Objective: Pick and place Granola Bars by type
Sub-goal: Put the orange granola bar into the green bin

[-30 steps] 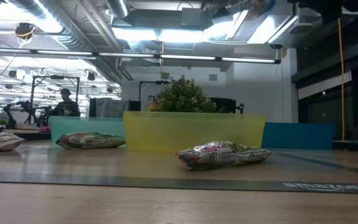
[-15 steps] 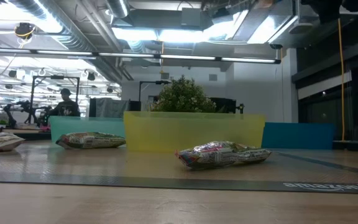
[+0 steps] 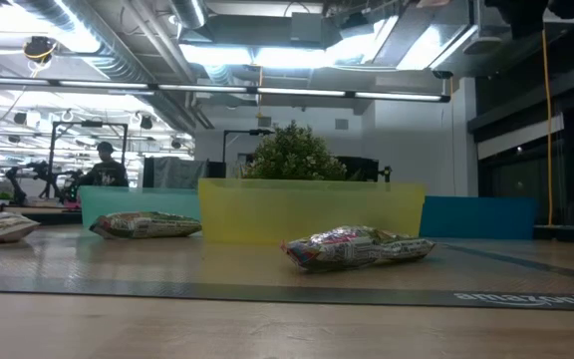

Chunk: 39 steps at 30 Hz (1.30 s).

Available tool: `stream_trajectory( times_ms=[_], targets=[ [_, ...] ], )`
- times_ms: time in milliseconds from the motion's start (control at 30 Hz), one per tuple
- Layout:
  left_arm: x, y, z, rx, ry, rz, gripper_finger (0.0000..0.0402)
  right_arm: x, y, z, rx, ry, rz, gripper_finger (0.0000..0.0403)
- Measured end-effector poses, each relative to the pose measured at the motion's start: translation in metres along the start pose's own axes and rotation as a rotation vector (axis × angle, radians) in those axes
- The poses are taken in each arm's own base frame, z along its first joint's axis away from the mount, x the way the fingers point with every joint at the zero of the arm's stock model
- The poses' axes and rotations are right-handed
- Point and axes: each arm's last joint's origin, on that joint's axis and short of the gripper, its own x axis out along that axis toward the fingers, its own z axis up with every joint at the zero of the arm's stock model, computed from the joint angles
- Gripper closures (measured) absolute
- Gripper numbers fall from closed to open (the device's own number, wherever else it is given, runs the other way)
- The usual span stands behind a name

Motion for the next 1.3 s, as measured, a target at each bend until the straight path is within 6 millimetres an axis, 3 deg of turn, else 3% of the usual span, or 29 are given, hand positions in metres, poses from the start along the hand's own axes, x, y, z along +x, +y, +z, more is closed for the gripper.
stream_trajectory(
  times_ms=[467, 633, 900, 1300],
  targets=[
    [0.0, 0.0, 0.0, 0.009, -0.001, -0.004, 0.0254, 0.0, 0.0, -0.005, 0.007, 0.065, -0.066, 0.0322],
    [0.001, -0.004, 0.0, -0.003, -0.014, -0.124, 0.0257, 0.0, -0.001, -0.006, -0.002, 0.093, -0.11, 0.0322],
    [0.02, -0.007, -0.001, -0.07, 0.024, -0.342, 0.0246, 0.003, -0.012, -0.022, 0.037, 0.233, -0.294, 0.0322],
    [0.057, -0.028, 0.017, -0.024, -0.027, -0.376, 0.0182, 0.018, -0.031, -0.045, 0.01, 0.219, -0.31, 0.0322]
  ],
)
